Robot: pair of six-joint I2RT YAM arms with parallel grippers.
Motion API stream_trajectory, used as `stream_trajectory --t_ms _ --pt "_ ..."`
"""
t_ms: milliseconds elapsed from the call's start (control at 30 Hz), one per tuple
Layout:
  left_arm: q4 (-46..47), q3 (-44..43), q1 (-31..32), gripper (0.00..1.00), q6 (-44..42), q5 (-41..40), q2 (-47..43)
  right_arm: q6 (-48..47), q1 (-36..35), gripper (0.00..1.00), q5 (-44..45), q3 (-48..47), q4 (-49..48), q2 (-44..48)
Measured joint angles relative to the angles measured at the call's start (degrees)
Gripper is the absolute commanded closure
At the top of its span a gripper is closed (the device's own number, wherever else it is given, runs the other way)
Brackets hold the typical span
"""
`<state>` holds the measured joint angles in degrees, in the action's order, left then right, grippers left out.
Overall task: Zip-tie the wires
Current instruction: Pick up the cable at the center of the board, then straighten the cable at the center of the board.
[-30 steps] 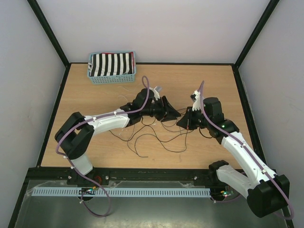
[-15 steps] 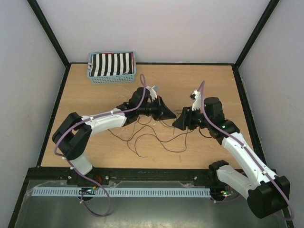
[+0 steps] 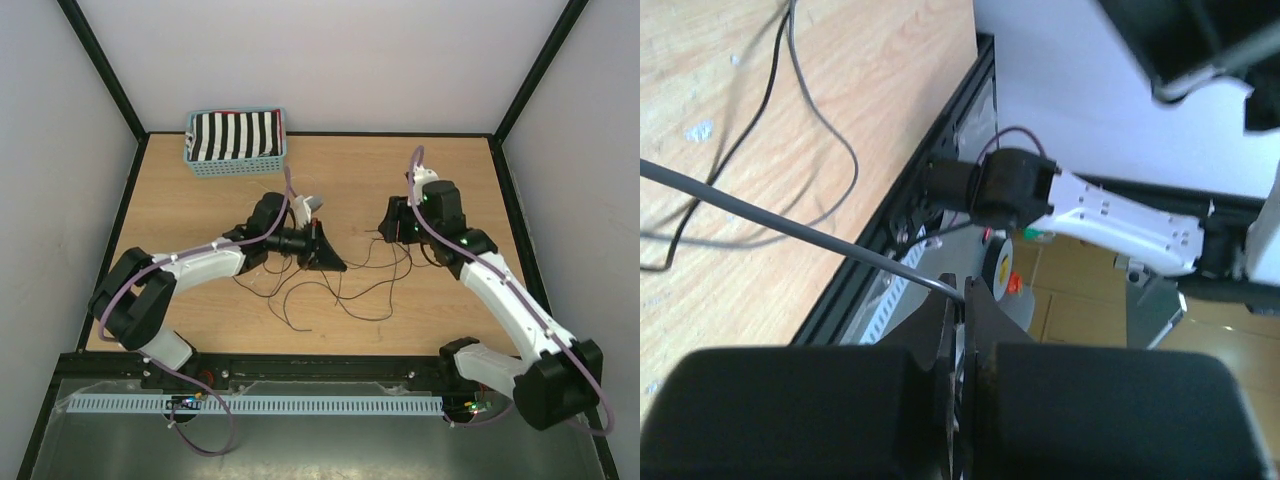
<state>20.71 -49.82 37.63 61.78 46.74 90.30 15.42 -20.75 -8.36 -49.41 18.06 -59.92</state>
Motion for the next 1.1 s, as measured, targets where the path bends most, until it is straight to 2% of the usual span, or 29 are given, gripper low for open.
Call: stream_trajectory --t_ms 233,433,767,1100 --pt "-0.39 7.45 -1.20 1.00 -1.57 4.33 -4.39 -2.62 2.03 0.35 11.61 -4.00 -0.39 -14.58" --pt "-0.50 8.85 -1.33 1.00 -2.29 5.75 -5.57 -3.85 4.72 0.38 16.98 -6.27 -0.59 -23.52" --pt "-0.61 8.85 -1.33 1.00 -2.78 7.30 -6.27 -4.98 6.47 0.42 16.44 -9.31 -3.63 -35.17" --pt "-0.92 8.85 -1.33 1.00 -3.32 8.90 -6.75 -5.20 6.47 0.49 15.23 -9.25 -4.13 -38.18"
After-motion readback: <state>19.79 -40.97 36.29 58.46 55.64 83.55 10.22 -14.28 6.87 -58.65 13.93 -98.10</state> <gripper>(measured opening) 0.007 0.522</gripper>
